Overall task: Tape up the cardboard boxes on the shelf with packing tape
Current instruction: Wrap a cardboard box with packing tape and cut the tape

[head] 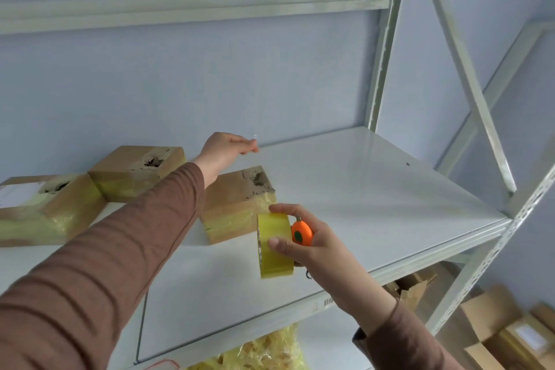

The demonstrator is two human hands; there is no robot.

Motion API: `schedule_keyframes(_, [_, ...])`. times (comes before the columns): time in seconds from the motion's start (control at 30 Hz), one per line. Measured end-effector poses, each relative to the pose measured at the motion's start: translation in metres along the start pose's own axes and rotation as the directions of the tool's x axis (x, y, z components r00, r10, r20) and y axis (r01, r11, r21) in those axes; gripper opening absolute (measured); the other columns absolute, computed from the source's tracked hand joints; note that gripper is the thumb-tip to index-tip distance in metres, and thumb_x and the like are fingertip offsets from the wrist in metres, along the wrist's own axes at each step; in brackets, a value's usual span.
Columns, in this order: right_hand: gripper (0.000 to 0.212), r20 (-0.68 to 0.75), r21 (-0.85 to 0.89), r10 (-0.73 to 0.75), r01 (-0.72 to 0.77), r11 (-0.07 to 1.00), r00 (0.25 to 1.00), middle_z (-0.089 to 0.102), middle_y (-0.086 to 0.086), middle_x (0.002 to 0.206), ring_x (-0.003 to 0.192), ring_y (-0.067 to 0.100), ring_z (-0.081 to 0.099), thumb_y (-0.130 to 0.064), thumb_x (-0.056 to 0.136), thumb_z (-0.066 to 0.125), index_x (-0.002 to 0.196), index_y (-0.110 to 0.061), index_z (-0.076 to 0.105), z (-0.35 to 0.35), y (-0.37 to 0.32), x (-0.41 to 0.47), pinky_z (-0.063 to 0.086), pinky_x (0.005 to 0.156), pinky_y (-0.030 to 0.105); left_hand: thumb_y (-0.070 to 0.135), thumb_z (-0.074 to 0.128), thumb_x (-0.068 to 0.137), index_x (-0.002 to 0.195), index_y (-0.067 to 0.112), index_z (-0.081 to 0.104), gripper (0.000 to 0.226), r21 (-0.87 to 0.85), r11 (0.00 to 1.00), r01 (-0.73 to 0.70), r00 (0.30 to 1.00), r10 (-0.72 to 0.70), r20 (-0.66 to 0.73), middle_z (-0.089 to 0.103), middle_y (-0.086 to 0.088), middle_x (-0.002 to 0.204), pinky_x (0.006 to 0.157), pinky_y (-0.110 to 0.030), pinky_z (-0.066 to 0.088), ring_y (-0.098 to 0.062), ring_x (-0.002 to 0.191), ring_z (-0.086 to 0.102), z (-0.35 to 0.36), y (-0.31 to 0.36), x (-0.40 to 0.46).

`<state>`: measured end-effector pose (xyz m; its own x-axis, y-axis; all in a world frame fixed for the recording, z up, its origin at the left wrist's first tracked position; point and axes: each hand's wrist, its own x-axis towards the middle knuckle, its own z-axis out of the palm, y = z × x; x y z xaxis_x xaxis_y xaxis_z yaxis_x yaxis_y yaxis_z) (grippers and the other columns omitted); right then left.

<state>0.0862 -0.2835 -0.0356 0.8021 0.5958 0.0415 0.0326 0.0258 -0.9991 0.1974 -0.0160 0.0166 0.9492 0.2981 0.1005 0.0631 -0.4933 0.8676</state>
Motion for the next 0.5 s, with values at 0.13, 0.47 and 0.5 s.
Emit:
schedule_keyframes(0.13, [0.027, -0.083, 0.001, -0.009, 0.009, 1.0, 0.996, 0.053, -0.009, 0.08, 0.075, 0.01, 0.057, -0.032, 0.093, 0.075, 0.117, -0.043, 0.069, -0.002, -0.001, 0.015, 0.045, 0.069, 0.023, 0.048, 0.074, 0.09, 0.086, 0.029, 0.083, 0.022, 0.036, 0.999, 0.017, 1.0, -0.017, -0.011, 0.077, 0.004, 0.101, 0.091, -0.031, 0.046, -0.008, 0.097, 0.064, 0.002, -0.015, 0.009])
schedule_keyframes(0.47, [0.024, -0.086, 0.076, 0.02, -0.014, 0.997, 0.996, 0.056, -0.01, 0.081, 0.077, 0.01, 0.057, -0.028, 0.095, 0.072, 0.116, -0.039, 0.071, 0.001, 0.003, 0.032, 0.045, 0.073, 0.024, 0.053, 0.077, 0.086, 0.087, 0.029, 0.084, 0.025, 0.116, 0.989, 0.092, 0.996, -0.089, -0.031, 0.073, 0.009, 0.094, 0.074, -0.026, 0.046, -0.008, 0.09, 0.064, 0.013, -0.041, 0.021])
schedule_keyframes(0.5, [0.023, -0.075, 0.091, 0.029, -0.022, 0.996, 0.997, 0.057, -0.004, 0.086, 0.081, 0.014, 0.058, -0.028, 0.095, 0.072, 0.116, -0.039, 0.072, 0.0, 0.002, 0.033, 0.044, 0.076, 0.029, 0.053, 0.077, 0.086, 0.088, 0.028, 0.083, 0.026, 0.131, 0.986, 0.103, 0.995, -0.1, -0.027, 0.074, 0.008, 0.098, 0.08, -0.028, 0.05, -0.01, 0.093, 0.065, 0.014, -0.043, 0.022])
